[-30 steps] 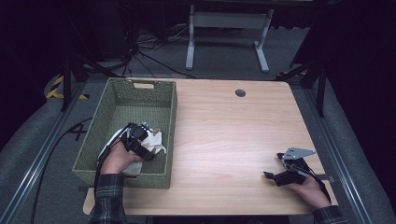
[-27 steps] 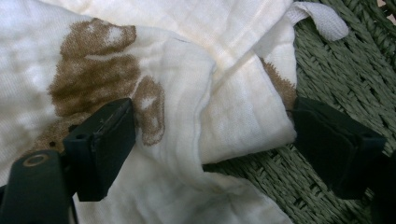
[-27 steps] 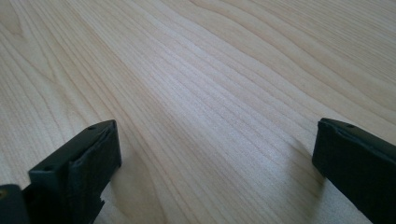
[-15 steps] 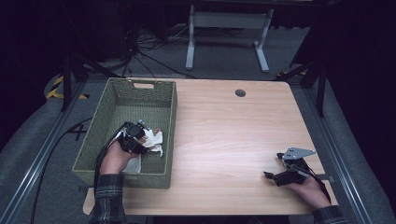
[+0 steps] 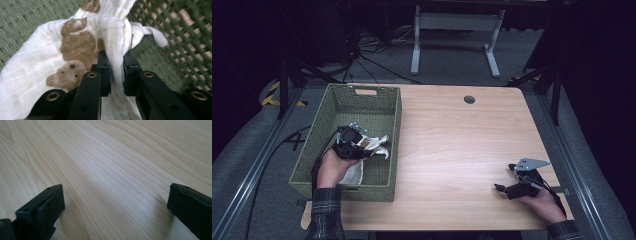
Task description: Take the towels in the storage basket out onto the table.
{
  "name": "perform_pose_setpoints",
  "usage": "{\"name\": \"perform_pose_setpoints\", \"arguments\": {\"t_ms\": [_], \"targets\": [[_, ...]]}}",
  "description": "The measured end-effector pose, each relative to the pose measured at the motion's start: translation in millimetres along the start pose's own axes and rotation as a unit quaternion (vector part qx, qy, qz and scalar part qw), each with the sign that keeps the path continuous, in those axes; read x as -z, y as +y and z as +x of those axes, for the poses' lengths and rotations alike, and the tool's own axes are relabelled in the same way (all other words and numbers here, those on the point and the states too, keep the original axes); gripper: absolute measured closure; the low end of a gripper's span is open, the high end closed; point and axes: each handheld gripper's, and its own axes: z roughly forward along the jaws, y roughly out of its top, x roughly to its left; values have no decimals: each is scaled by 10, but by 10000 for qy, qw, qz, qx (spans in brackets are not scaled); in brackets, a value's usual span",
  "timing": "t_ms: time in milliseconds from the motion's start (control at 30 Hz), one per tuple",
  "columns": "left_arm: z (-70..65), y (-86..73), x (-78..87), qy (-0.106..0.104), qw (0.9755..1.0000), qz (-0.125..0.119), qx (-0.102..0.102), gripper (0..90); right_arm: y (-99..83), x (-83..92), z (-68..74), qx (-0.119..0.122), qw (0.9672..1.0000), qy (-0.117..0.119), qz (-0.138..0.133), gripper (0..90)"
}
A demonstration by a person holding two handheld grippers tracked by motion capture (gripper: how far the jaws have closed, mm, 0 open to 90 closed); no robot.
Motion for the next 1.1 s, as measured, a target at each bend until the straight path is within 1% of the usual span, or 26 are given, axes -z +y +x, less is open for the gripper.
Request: {"name": "perform_pose_setpoints", "arguments": {"t_ms": [100,200,233,267,333,367,467,567,600,633,667,733,767,800,867,900,933,1100], "targets": [[2,0,83,-58,9996,-271,49,797,0,0,0,-1,10000,0,0,14],[-7,-3,176,-64,9981,-607,101,798,0,0,0,2,10000,0,-1,14],[-4,-5,209,-60,9973,-723,81,798,0,0,0,2,10000,1,-1,14],[-4,-5,209,-60,9973,-723,81,798,0,0,0,2,10000,1,-1,14],[-9,-17,308,-122,9947,-1012,154,802,0,0,0,1,10000,0,-2,14],[-9,-17,308,-122,9947,-1012,154,804,0,0,0,1,10000,0,-1,14],[-19,-12,410,-120,9923,-1219,175,807,0,0,0,1,10000,1,-1,14],[-40,9,496,-142,9902,-1382,145,812,0,0,0,0,10000,-1,0,14],[-47,21,524,-117,9896,-1428,92,812,0,0,0,-1,10000,0,0,14],[-62,32,545,-168,9885,-1496,105,815,0,0,0,0,10000,1,-1,14],[-73,44,563,-153,9880,-1533,84,815,0,0,0,0,10000,1,-1,14],[-120,88,625,-204,9859,-1659,43,816,0,0,0,-2,10000,1,-1,14],[-138,101,649,-217,9856,-1677,42,816,0,0,0,0,10000,-1,-1,14],[-157,120,679,-229,9847,-1727,13,818,0,0,0,1,10000,0,0,14],[-197,163,732,-273,9818,-1881,-46,818,0,0,0,-1,10000,-1,0,14],[-214,178,752,-281,9812,-1908,-53,818,0,0,0,-1,10000,-1,0,14],[-249,211,786,-358,9797,-1970,-91,818,0,0,0,-1,10000,1,0,14],[-361,320,888,-422,9764,-2111,-163,820,0,0,0,-1,10000,0,-1,14]]}}
